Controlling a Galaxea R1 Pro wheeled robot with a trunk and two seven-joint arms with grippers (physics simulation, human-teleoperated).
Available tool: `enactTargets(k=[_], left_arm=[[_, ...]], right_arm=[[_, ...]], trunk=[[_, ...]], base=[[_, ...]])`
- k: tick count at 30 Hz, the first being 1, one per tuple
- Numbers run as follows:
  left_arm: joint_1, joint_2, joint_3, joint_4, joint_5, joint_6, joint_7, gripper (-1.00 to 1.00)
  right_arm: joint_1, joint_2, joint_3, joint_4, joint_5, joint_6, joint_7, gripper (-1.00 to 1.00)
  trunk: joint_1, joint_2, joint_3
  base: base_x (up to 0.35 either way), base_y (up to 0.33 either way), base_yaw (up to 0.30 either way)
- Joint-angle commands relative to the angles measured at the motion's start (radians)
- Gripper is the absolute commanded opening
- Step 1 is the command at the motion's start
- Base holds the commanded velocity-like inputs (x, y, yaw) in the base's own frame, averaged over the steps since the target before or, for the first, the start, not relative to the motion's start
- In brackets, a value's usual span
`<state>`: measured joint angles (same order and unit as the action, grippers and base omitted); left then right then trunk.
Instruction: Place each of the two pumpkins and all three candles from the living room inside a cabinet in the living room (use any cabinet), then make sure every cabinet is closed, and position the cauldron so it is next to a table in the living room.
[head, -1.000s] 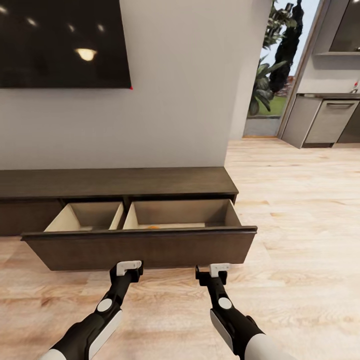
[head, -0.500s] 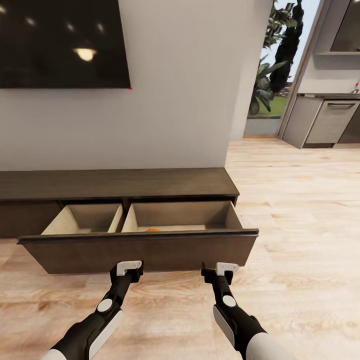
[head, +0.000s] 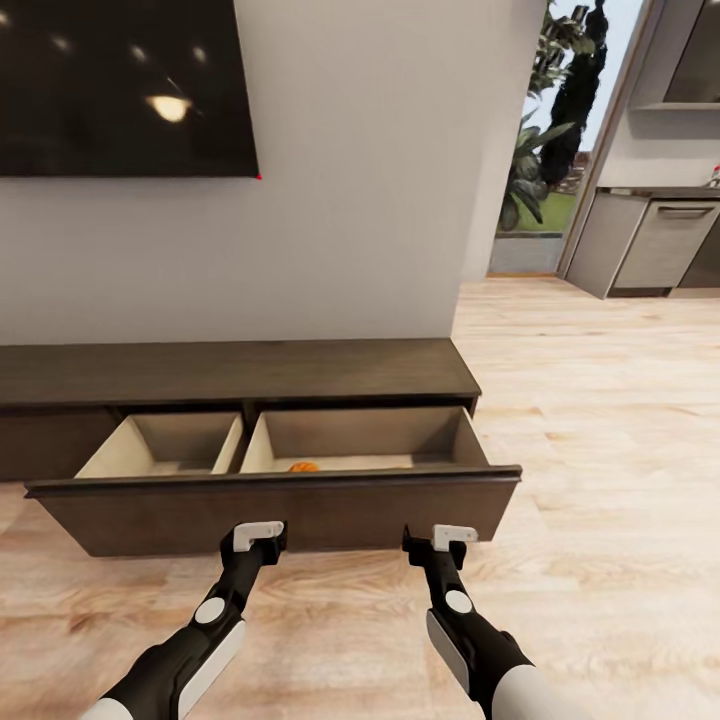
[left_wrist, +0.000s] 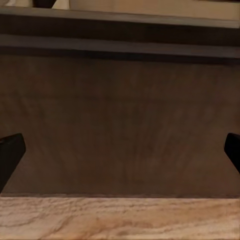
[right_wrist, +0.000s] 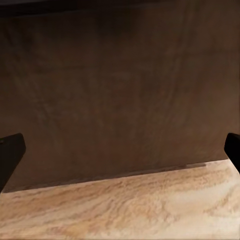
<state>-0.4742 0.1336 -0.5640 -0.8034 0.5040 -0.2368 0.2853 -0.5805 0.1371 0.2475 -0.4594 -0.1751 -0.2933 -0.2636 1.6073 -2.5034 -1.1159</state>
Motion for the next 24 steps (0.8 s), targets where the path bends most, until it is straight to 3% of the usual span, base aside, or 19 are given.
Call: enactTargets(k=[1,24], left_arm=[[-0.001,0.002,-0.008,0.0,0.011,-0.006,0.009,1.0],[-0.001,0.001,-0.008,0.0,0.011,-0.006,0.02,1.0]], right_arm=[[-0.001,-0.001,0.009,0.001,-0.01,-0.004,-0.006,1.0],[-0.001,0.0,0.009,-0.001,-0.011,-0.004,-0.005,1.0]], trunk=[[0.0,0.0,-0.001],[0.0,0.0,-0.001]], base=[[0.112,0.0,0.0],[0.131,0.0,0.0]])
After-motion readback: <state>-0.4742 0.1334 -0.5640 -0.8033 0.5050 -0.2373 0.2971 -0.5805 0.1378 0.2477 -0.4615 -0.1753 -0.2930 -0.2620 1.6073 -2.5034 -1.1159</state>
